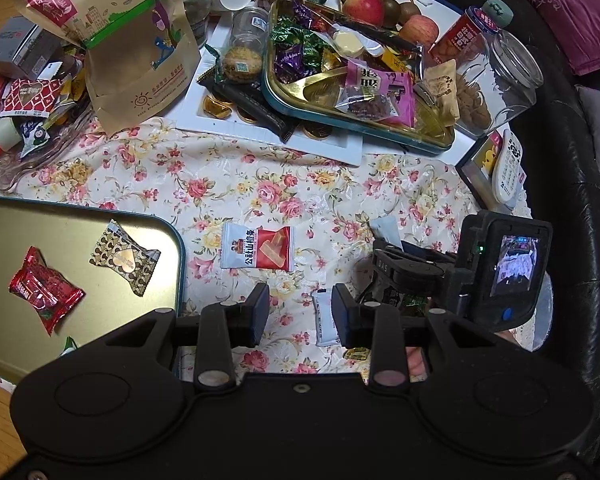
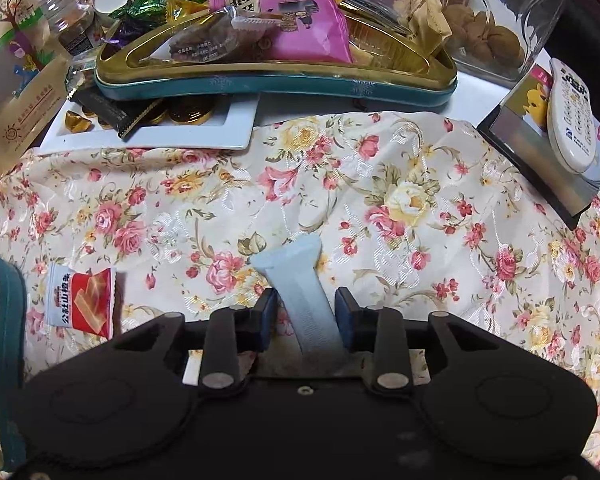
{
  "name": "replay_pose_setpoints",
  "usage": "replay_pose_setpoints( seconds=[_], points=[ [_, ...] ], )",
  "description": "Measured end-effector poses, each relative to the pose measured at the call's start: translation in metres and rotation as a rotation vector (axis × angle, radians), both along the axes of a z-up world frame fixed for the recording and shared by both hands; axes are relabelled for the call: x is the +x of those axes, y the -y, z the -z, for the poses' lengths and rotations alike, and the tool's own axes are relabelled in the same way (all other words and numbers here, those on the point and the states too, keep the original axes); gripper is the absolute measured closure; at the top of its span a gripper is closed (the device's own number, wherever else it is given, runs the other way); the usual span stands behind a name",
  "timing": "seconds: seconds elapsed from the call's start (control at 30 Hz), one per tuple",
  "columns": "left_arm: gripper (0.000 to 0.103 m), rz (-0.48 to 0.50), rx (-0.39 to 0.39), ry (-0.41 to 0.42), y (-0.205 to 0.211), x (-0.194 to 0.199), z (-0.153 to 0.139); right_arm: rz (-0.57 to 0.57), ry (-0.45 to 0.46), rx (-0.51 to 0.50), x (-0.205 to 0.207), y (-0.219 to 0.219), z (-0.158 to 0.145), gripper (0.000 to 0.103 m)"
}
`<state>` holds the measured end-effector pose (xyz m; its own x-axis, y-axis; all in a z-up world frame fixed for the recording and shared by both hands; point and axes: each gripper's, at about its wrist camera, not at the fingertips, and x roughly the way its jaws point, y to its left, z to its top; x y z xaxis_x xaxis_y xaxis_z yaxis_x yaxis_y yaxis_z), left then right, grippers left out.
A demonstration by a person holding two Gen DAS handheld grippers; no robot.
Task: Organize snacks
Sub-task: 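Close the right tool on the white candy and lift it, then move the left tool toward the red-and-white packet on the cloth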
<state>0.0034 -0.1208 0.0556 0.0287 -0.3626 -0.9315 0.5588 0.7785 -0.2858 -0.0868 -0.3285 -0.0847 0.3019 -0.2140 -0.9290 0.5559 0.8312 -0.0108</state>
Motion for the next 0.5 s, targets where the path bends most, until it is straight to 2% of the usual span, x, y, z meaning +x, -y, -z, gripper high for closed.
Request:
replay_pose_setpoints(
  seconds=[0.1,0.27,0.5],
  points=[
    [0.061,0.005,0.006,0.003,0.001,0.000,0.002,-0.002,0.003,-0.005,-0.001,-0.001,0.000,0.081],
    [0.060,0.009,0.024,0.007,0.004,-0.001,0.006,0.030,0.008,0.020,-0.009,0.004,-0.006,0.081],
    [0.061,0.033,0.069,0.022,0.014,-0.005,0.018,0.184,0.072,0.119,-0.029,0.026,-0.038,0.081]
  ],
)
